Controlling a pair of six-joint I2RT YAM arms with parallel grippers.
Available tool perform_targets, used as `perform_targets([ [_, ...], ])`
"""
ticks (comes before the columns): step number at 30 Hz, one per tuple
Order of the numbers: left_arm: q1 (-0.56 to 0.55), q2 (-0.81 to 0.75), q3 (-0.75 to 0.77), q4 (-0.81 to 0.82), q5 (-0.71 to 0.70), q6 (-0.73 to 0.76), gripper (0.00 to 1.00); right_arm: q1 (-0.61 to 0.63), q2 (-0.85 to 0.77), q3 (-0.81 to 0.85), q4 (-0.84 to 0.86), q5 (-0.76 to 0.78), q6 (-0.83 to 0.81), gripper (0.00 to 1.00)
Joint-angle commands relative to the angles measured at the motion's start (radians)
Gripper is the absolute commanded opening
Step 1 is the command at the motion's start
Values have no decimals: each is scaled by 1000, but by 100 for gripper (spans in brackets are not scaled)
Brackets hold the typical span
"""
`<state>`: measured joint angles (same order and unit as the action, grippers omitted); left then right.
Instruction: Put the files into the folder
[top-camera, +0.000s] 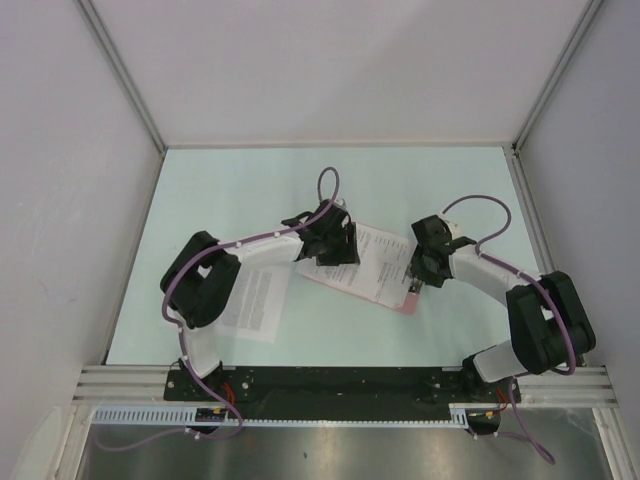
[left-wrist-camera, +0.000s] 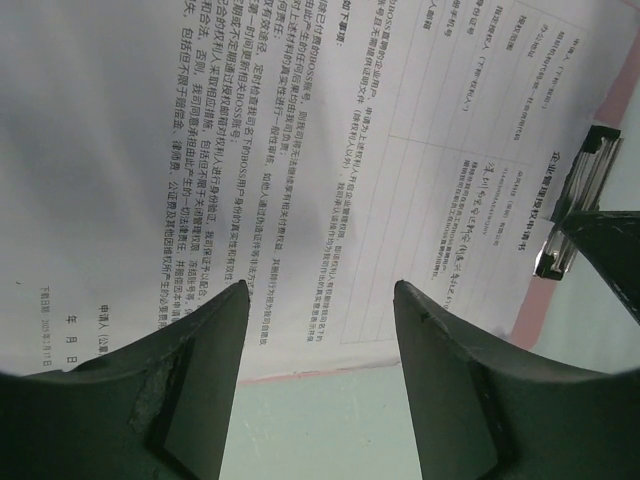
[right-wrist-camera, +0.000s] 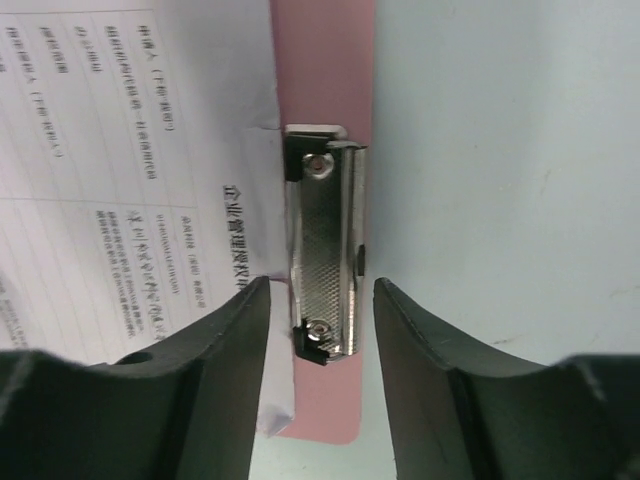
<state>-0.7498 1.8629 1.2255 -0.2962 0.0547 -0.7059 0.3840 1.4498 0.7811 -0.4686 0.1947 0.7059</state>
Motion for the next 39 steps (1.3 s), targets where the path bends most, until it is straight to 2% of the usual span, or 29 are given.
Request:
perform_targets([
  [1,7,15,28,-14,-26,23,66,12,20,46,-44,103,29,47],
  [21,15,-7,48,-41,-52,39,66,18,144,67,-36,117,30,43],
  [24,29,8,51,-49,-52,39,66,16,165,67,-51,124,27,36],
  [25,36,15,52,-52,-52,37,66,15,169,67,-54,124,24,27],
  [27,43,19,45,-52,-52,39,66,15,178,66,-59,121,20,21],
  [28,50,16,42,-49,-52,43,66,13,178,66,-58,115,11,10],
  [30,53,13,39,-52,-82,48,66,16,179,66,-53,106,9,1],
  [36,67,48,43,-73,-102,57,66,16,149,40,8,69,-43,0],
  [39,69,65,22,-57,-84,45,66,-11,95,-28,117,-29,-71,0],
])
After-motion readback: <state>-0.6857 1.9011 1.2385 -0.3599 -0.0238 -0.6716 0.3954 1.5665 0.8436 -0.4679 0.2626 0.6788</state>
